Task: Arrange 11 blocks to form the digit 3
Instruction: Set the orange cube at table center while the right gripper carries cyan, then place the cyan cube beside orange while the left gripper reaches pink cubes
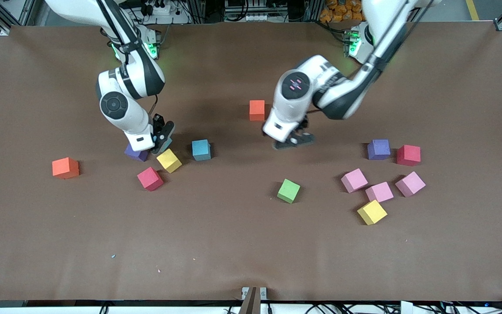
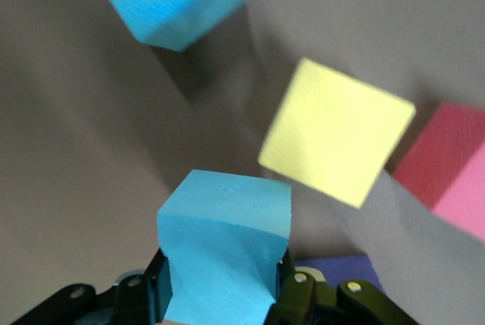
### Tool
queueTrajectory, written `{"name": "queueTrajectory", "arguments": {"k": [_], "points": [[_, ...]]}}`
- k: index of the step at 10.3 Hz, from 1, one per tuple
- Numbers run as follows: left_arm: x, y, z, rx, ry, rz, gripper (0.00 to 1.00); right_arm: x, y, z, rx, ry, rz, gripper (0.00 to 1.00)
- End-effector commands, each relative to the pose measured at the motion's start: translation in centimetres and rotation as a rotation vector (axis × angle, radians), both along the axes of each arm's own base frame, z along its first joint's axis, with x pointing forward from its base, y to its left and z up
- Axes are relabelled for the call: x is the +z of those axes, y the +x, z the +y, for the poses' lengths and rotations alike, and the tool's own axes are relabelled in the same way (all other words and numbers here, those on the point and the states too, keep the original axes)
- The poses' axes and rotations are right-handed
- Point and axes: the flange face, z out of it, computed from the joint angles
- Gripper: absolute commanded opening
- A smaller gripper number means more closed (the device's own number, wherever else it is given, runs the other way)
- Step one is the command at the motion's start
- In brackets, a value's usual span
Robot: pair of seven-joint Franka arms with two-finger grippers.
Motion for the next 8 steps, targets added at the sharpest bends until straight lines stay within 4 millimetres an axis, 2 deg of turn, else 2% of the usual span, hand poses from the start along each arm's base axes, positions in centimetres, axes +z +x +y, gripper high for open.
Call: {"name": "queueTrajectory", "arguments": {"k": [1, 3, 4, 5, 7, 8], "points": [[1.8, 4.9, 7.8, 0.121, 0.028, 0.014, 1.0, 2.2, -1.2, 4.4, 0.136, 0.027, -0.009, 0.08], [2.7, 8.7, 13.8, 0.187, 0.011, 0.003, 1.0, 5.2, -1.5, 10.2, 0.229, 0.02, 0.015, 0.08], [2.6, 10.3, 16.6, 0.208, 0.013, -0.007, 1.0, 5.9, -1.9, 12.2, 0.264, 0.013, 0.03, 0.08], [1.9, 11.5, 19.0, 0.141, 0.029, -0.014, 1.0, 6.4, -3.1, 14.7, 0.309, 0.012, 0.029, 0.08], [-0.1, 13.2, 20.4, 0.131, 0.008, 0.001, 1.0, 5.3, -5.8, 20.1, 0.372, -0.004, 0.025, 0.08], [-1.3, 13.9, 21.5, 0.145, 0.013, 0.009, 1.0, 4.6, -6.4, 22.4, 0.389, -0.013, 0.02, 0.08]]}}
